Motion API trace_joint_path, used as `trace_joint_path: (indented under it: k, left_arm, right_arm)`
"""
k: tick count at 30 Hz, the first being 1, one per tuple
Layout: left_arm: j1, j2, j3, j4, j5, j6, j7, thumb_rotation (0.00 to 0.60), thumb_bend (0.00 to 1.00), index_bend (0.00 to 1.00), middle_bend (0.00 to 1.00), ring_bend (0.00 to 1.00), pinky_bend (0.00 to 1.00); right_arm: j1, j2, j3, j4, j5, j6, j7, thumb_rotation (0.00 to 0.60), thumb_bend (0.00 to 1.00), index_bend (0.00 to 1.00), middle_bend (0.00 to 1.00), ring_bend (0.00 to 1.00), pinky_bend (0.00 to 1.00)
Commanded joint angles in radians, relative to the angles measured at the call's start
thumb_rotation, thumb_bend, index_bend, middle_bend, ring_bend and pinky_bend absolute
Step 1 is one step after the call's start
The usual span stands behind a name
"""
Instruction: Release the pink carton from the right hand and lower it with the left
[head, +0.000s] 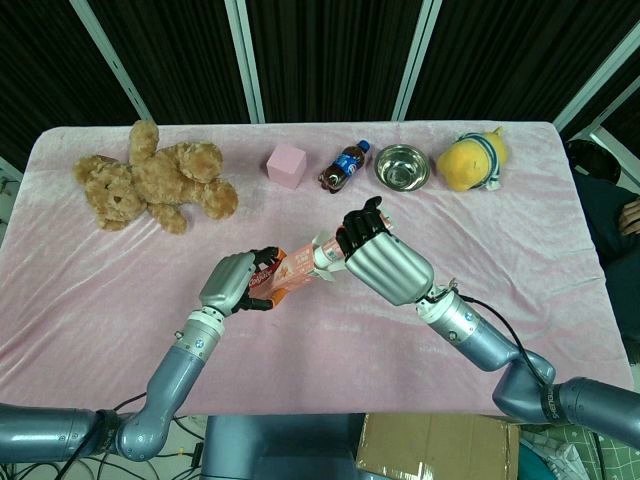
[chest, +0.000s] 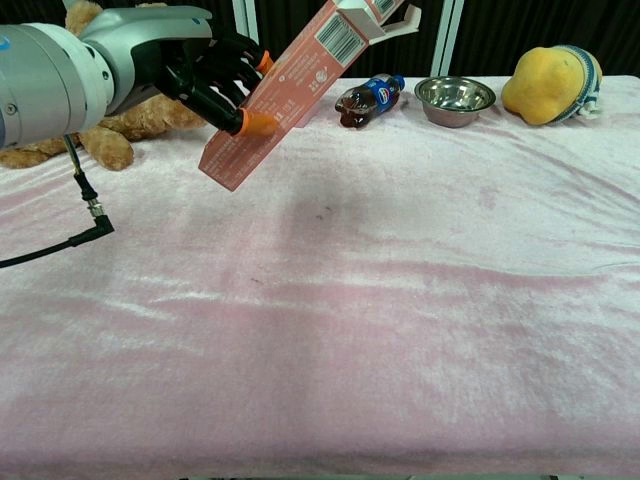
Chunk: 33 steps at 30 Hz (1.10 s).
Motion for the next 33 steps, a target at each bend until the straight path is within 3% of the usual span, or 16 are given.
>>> trace_joint_path:
  k: [1, 33]
  left_arm:
    - [0.001, 0.002, 0.002, 0.001, 0.002, -0.001, -0.002, 0.6, 0.47, 0.42, 0.36, 0.3, 0.41]
    - [0.0, 0.009, 0.011, -0.009, -0.005, 0.008, -0.003, 0.6, 0.47, 0.42, 0.36, 0.3, 0.41]
  right_arm:
    - [0.0, 0.001, 0.001, -0.001, 0.0, -0.002, -0.001, 0.6, 0.38, 0.67, 0.57, 0.49, 0.4]
    - [0.0, 0.013, 0.006, -0.008, -0.015, -0.013, -0.015, 0.6, 0.38, 0.67, 0.56, 0.49, 0.4]
